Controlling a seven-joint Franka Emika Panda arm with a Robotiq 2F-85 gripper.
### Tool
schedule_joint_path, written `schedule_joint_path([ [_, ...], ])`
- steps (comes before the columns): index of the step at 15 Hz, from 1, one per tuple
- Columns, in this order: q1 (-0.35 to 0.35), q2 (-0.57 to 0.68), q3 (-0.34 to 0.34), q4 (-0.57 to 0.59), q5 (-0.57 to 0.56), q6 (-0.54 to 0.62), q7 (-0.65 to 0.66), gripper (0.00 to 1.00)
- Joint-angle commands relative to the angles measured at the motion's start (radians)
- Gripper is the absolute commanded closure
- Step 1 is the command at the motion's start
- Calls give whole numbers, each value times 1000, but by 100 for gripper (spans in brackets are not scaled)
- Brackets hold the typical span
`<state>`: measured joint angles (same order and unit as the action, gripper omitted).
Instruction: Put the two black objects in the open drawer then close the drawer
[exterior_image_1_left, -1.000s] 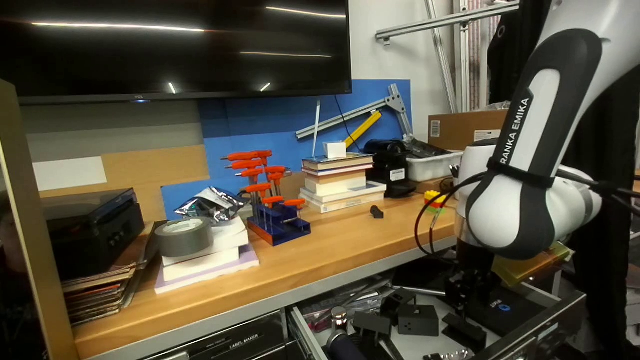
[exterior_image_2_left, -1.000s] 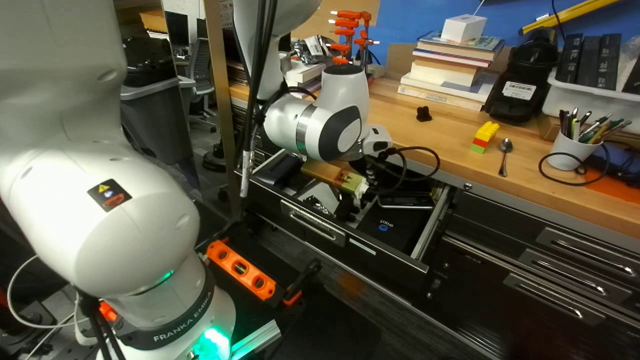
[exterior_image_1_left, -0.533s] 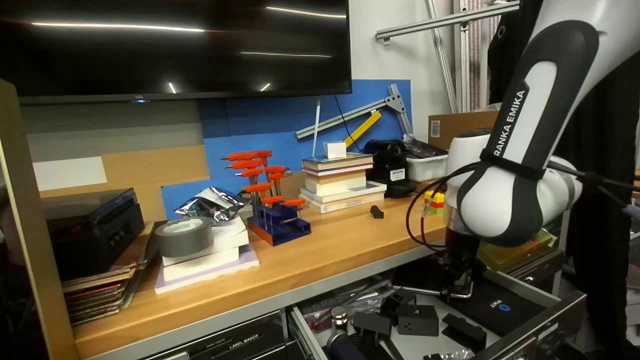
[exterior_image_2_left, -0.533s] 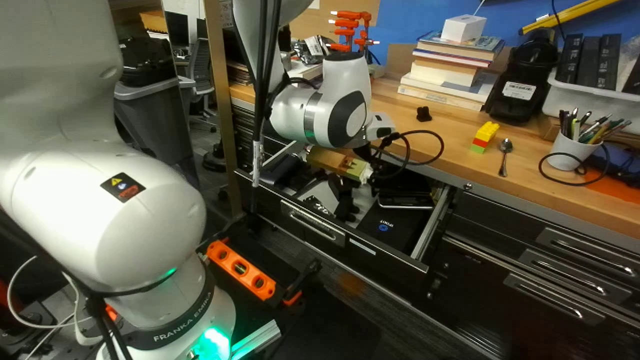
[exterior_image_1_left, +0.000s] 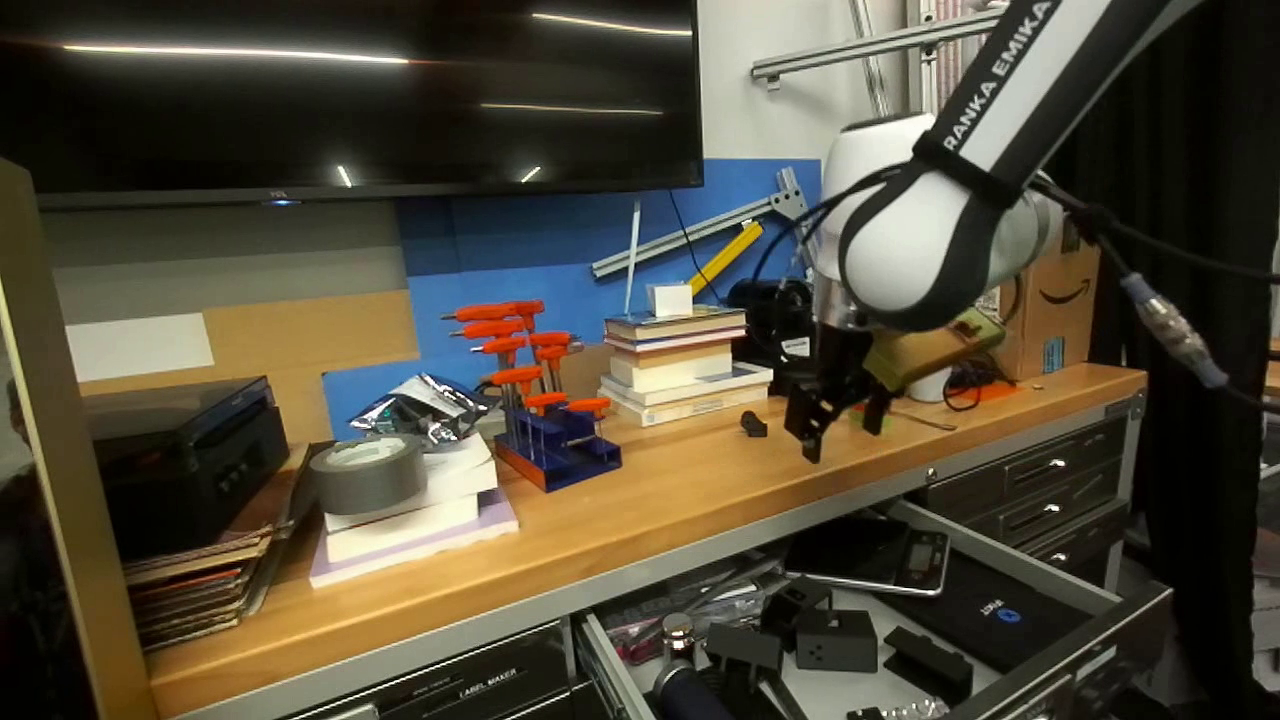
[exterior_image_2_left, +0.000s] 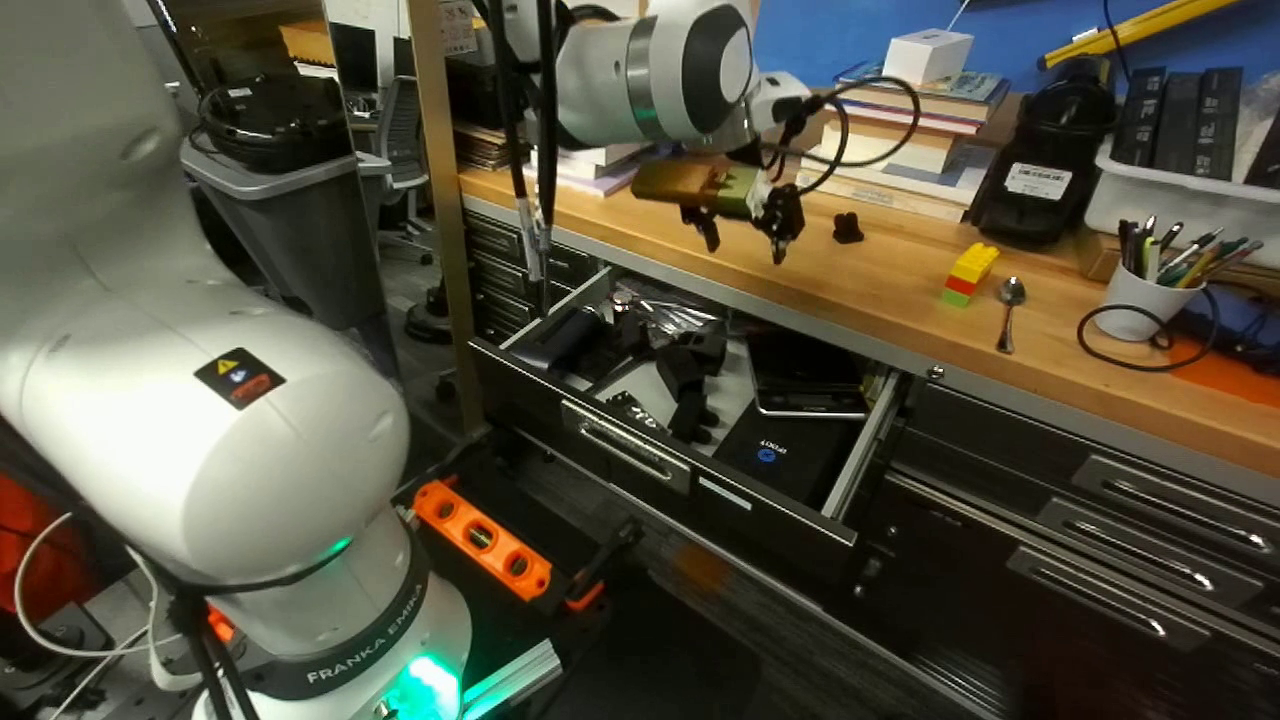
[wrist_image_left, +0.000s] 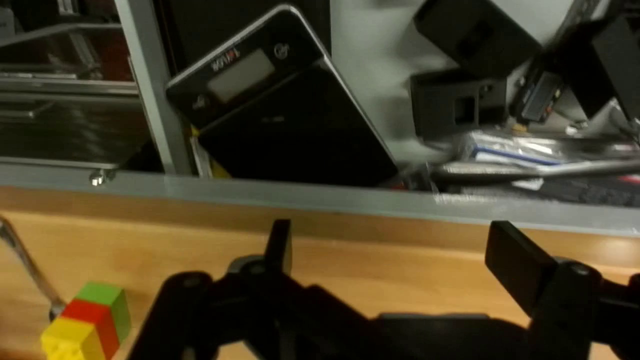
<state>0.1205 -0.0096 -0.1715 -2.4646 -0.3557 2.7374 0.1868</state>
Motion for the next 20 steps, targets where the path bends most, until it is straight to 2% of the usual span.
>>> schedule_joint_path([
  [1,-42,-27,92,119,69,-38,-55,0],
  [5,-65,38,128,247,102,31,-55,0],
  [7,-77,98,128,315,62,23,47,0],
  [8,-59,140,92,357,-20,23,181,0],
  [12,-24,310,33,516,-130,-79,463,0],
  [15,17,423,-4,626,-92,-151,560,0],
  [20,27,579,-7,811,11,-254,591,0],
])
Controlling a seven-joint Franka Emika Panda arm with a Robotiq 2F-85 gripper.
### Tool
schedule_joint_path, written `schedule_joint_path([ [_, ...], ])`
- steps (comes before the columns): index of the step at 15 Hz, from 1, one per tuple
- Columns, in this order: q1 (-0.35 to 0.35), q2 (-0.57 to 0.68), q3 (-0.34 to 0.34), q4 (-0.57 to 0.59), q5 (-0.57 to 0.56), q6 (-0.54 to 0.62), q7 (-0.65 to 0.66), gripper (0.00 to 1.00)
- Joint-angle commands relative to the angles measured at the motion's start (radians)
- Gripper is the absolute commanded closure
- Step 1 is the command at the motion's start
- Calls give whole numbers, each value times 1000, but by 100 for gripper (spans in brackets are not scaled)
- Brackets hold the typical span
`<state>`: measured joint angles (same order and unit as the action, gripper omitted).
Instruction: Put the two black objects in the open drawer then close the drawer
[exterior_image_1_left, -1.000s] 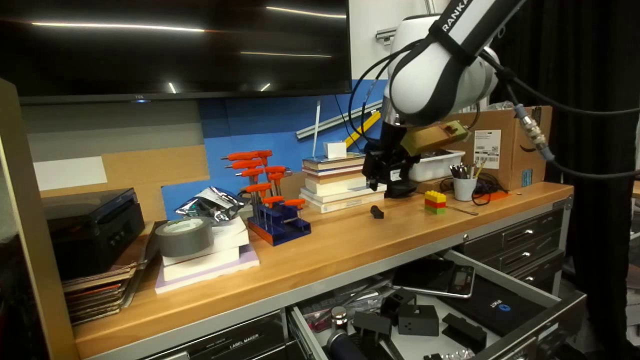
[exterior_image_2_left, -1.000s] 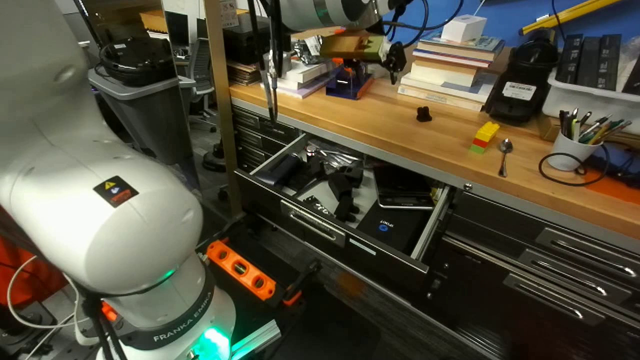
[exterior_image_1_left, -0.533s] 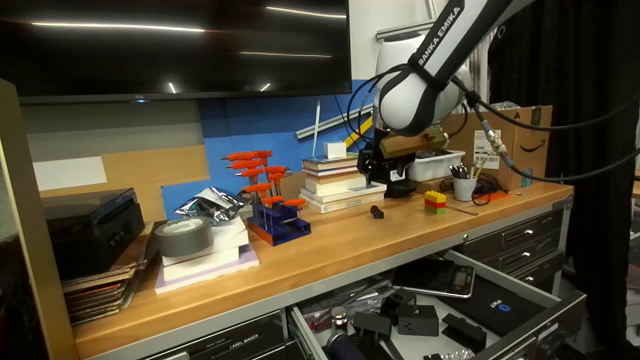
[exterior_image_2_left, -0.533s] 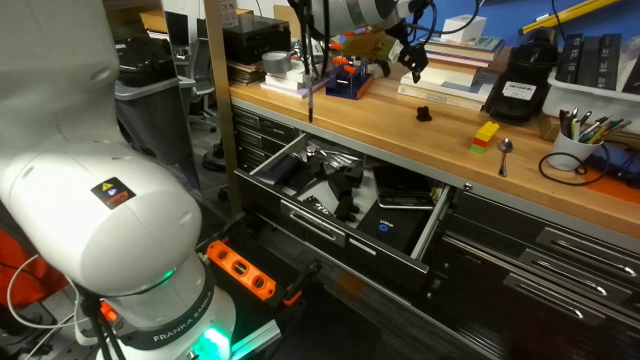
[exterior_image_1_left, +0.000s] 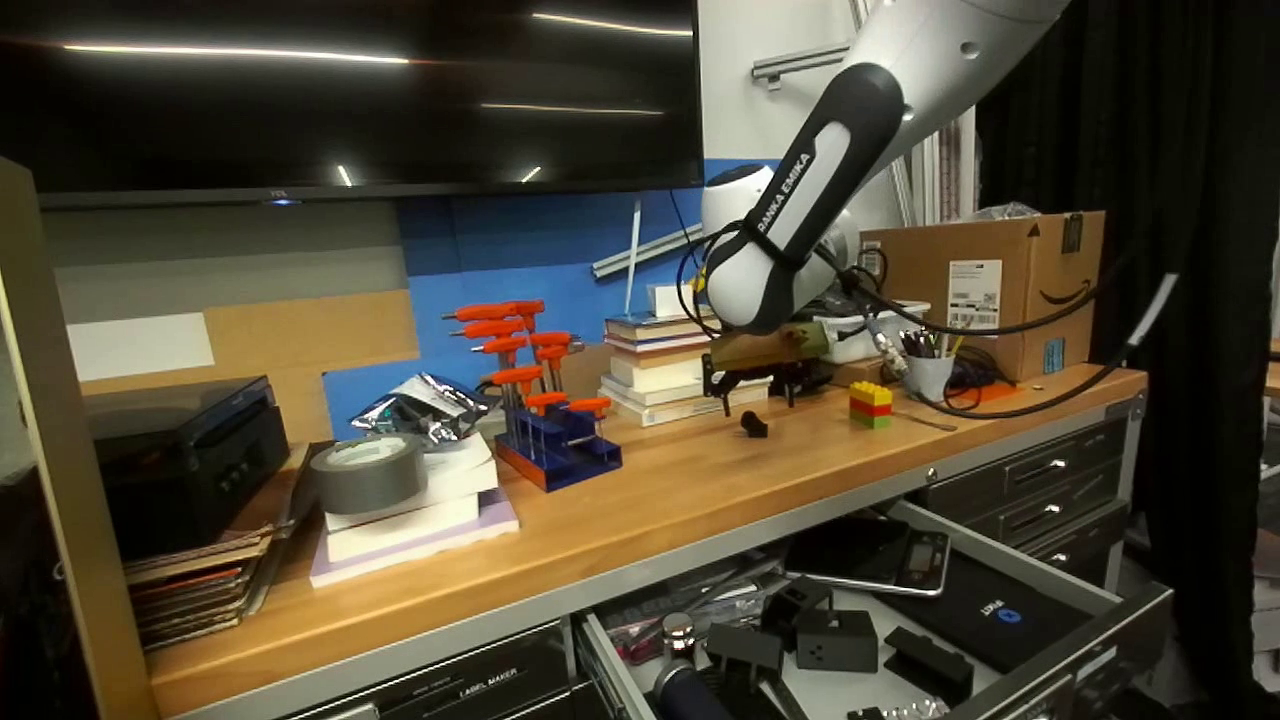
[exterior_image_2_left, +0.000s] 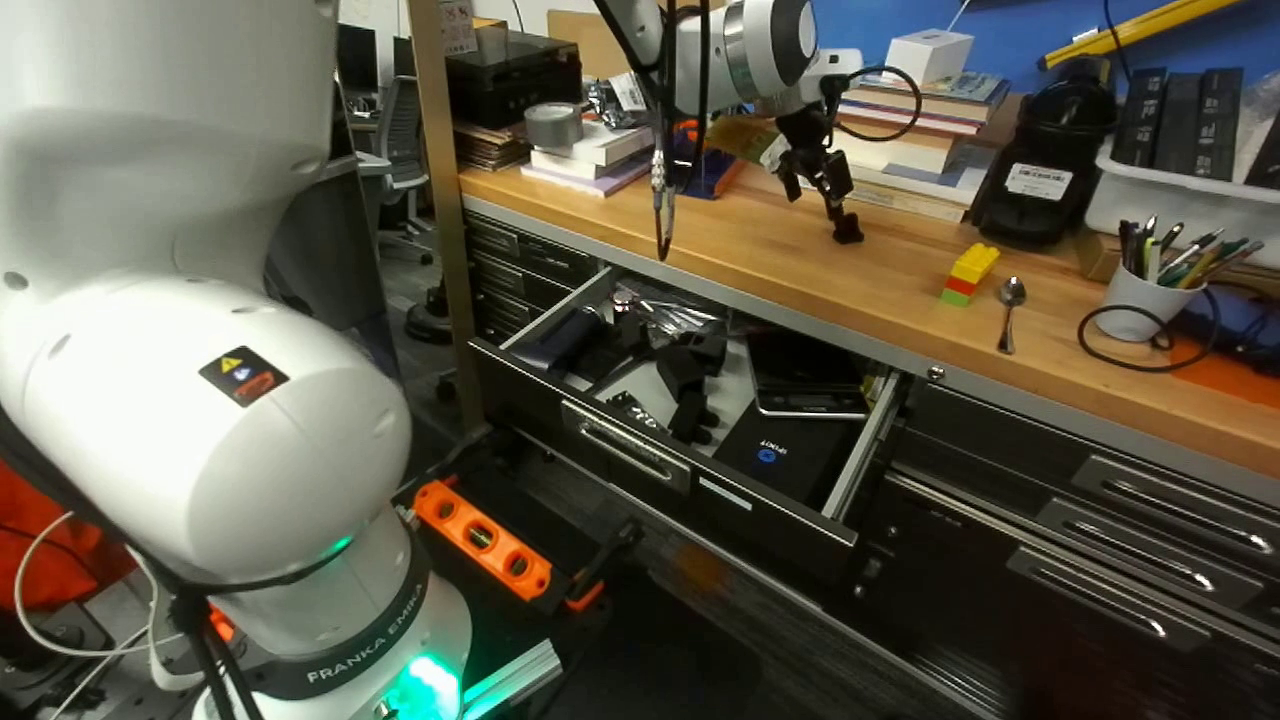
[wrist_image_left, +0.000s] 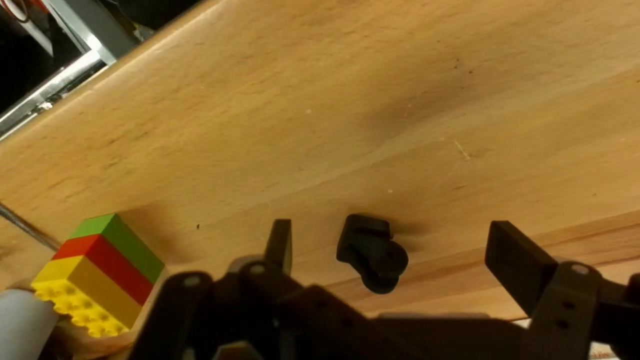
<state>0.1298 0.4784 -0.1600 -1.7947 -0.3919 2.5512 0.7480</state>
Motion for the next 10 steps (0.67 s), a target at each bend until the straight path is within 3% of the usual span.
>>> schedule_joint_path([
  [1,19,114,-22,171,60,-84,36,0],
  [10,12,289,-71,389,92,-164,90,0],
])
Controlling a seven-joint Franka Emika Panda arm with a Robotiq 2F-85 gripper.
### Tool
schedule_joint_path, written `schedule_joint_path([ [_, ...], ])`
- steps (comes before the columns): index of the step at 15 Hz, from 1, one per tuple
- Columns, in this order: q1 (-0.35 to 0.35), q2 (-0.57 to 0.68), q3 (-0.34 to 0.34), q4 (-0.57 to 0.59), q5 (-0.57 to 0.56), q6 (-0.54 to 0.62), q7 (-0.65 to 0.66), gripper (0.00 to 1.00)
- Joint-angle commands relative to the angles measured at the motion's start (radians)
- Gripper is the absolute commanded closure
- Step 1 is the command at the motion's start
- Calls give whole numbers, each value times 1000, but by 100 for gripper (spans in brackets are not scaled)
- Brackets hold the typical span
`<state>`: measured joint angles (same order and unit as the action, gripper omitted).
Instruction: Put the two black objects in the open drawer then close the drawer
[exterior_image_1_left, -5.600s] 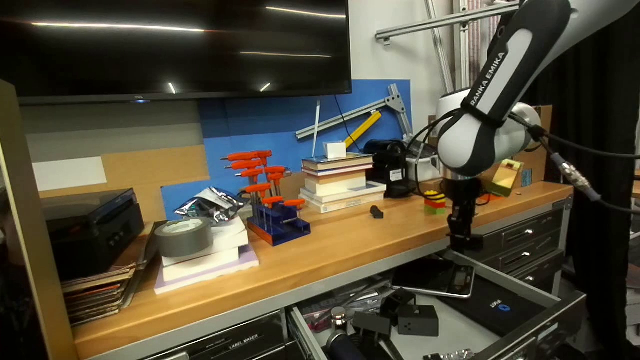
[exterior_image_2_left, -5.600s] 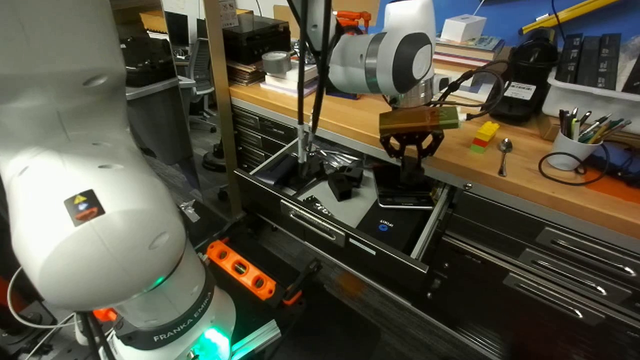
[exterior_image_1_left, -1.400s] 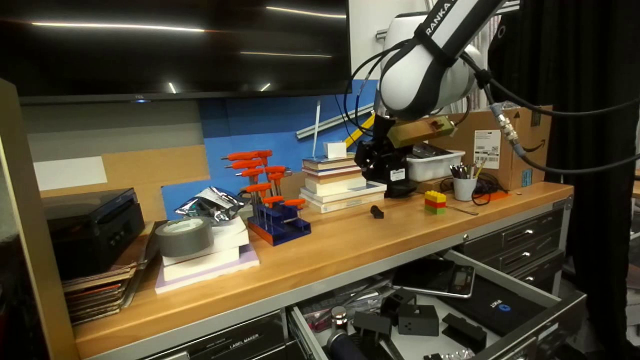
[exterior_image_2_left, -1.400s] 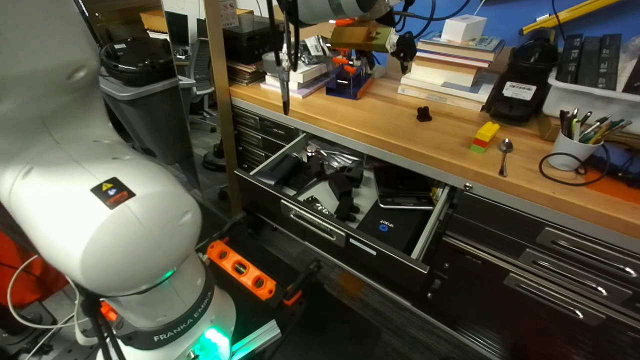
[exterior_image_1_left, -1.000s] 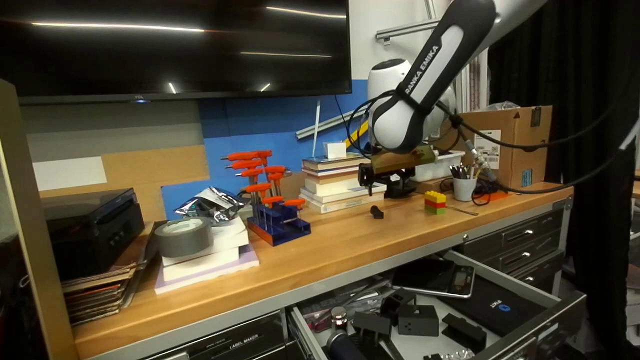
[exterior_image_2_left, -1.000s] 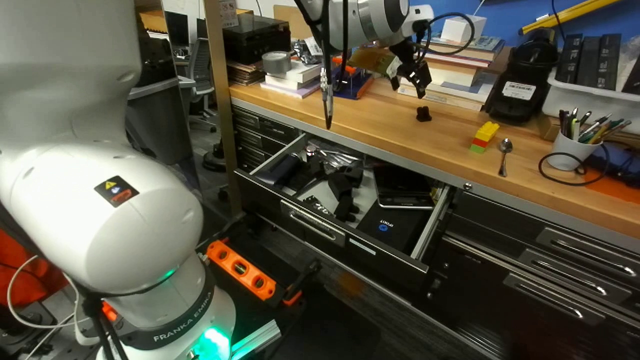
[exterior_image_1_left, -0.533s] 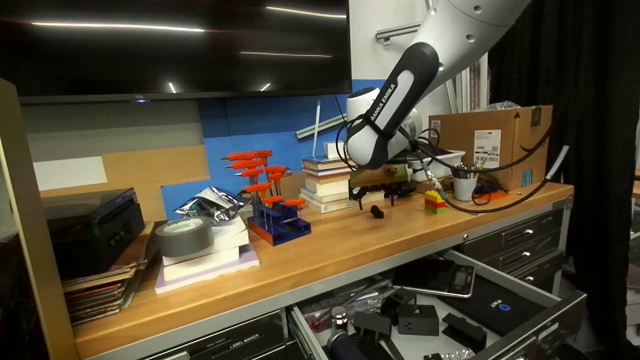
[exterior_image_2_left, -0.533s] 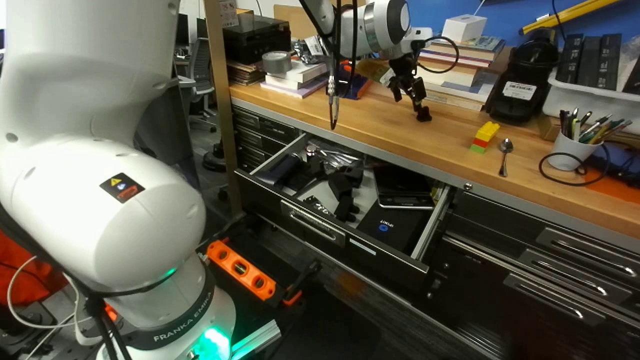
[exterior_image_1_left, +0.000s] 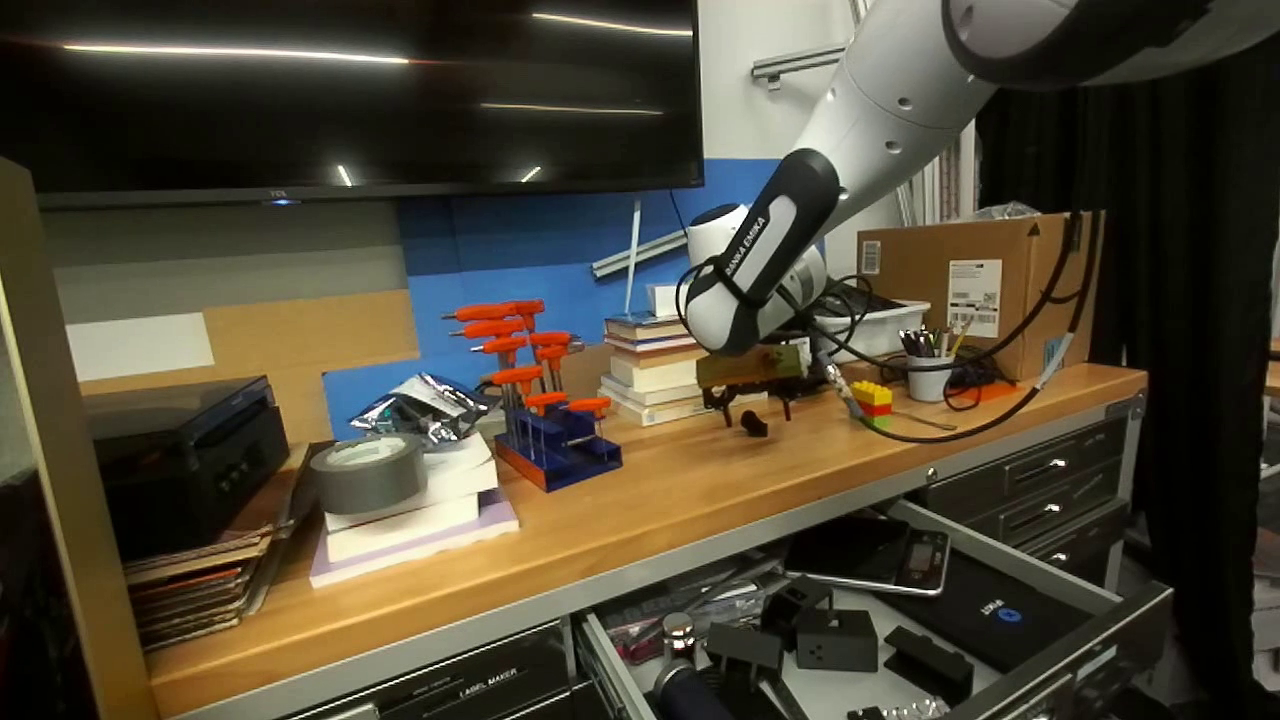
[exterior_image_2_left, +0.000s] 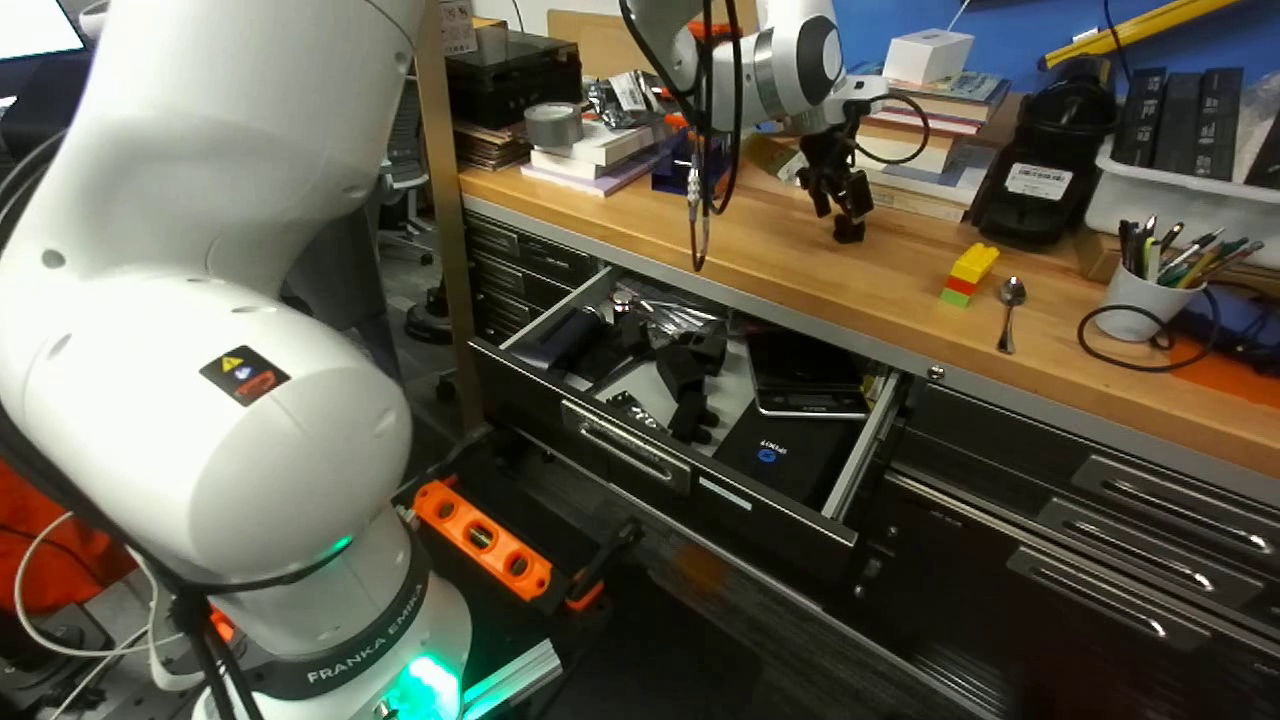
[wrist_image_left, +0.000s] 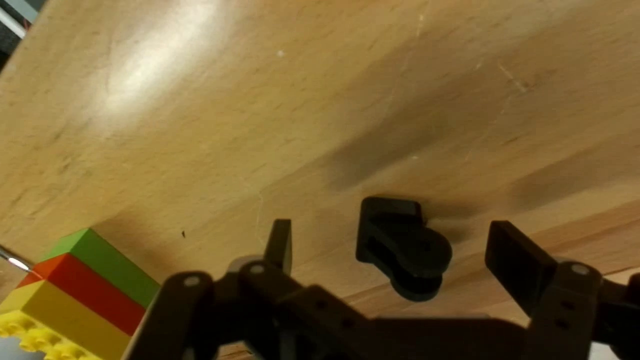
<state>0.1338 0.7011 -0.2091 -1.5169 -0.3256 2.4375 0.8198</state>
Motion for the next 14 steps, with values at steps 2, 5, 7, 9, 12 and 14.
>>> schedule_joint_path([
  [2,5,94,-27,149,28,-69,23,0],
  [5,3,125,-33,192,28,-89,30,0],
  [7,2,137,-36,210,25,-96,31,25],
  [9,2,145,-39,223,24,-101,30,34],
  [12,2,148,-37,235,24,-108,28,58],
  [14,2,151,-37,239,23,-111,28,73],
])
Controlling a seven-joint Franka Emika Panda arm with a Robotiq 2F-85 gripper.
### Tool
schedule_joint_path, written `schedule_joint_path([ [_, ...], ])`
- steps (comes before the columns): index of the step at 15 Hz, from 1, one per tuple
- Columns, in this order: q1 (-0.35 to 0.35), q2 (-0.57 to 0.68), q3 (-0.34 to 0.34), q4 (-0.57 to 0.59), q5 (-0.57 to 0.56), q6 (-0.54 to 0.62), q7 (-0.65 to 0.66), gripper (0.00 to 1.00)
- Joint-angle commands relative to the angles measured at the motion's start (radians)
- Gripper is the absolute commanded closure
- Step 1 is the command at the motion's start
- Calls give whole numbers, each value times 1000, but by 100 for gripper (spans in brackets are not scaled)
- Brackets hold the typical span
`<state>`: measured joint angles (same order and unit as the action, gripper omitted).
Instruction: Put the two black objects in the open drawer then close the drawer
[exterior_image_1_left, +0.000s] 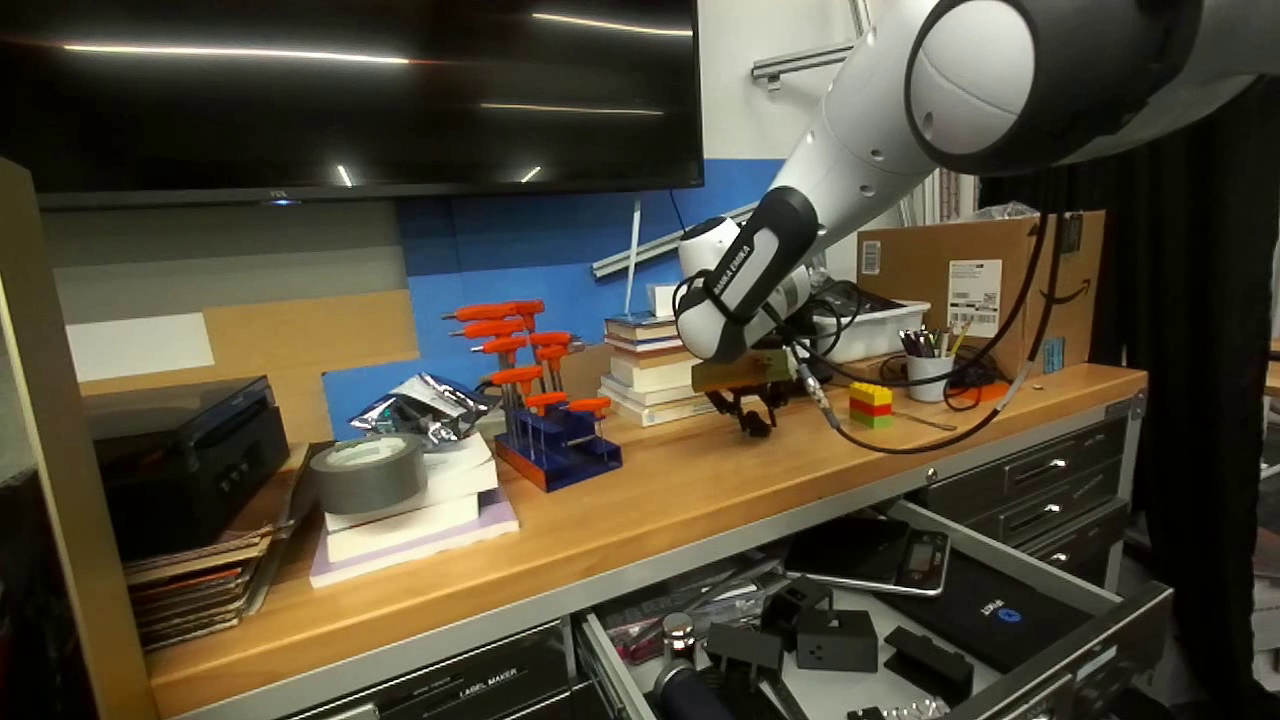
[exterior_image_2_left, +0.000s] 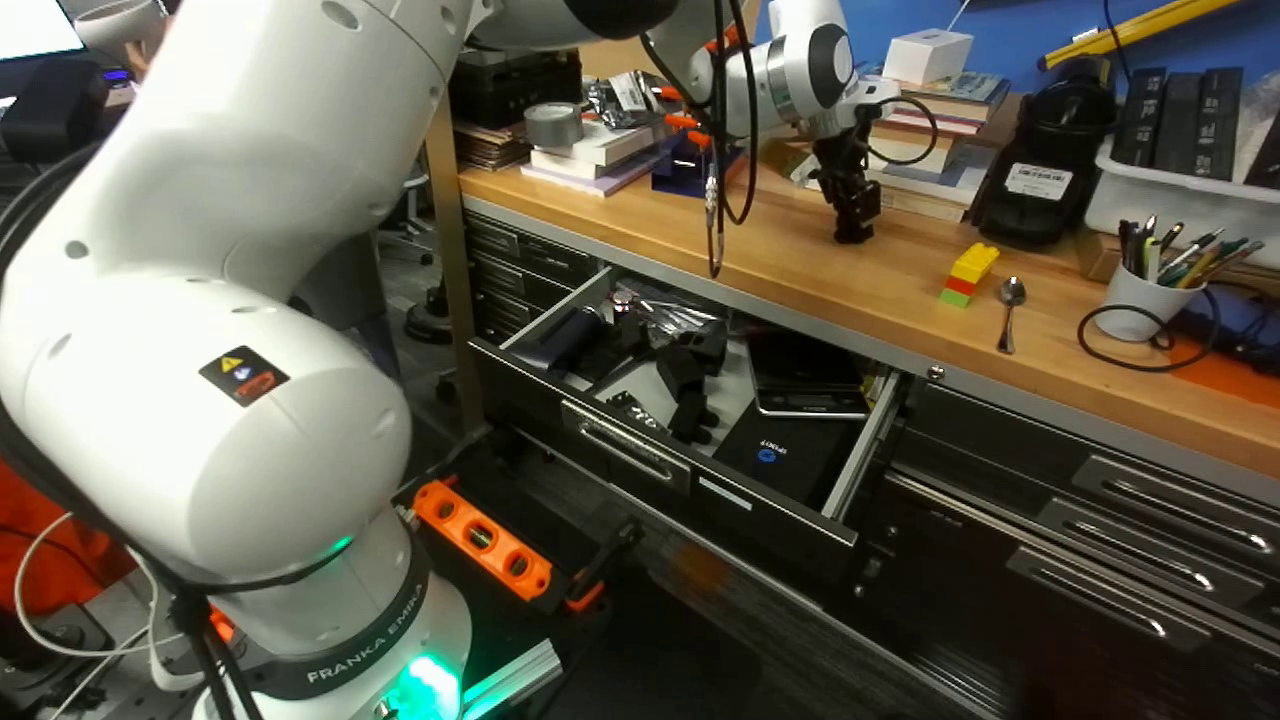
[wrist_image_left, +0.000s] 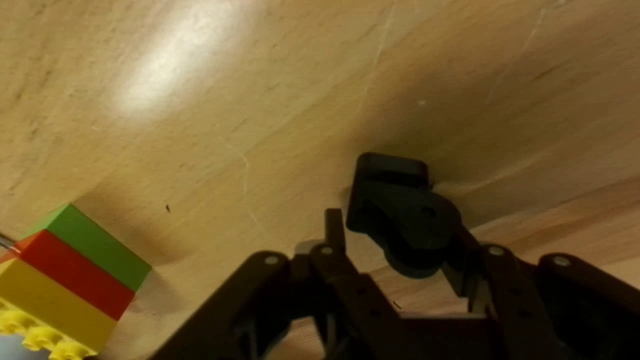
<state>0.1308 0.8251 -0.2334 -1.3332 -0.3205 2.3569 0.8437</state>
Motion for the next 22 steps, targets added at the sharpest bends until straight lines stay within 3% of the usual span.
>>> schedule_joint_path([
  [1,4,28,-12,56,18,-35,2,79],
  [7,-37,-72,34,-81,54,-45,-130,76],
  [16,-63,-381,76,-539,100,27,-377,76],
  [22,-79,-596,102,-858,120,67,-465,77],
])
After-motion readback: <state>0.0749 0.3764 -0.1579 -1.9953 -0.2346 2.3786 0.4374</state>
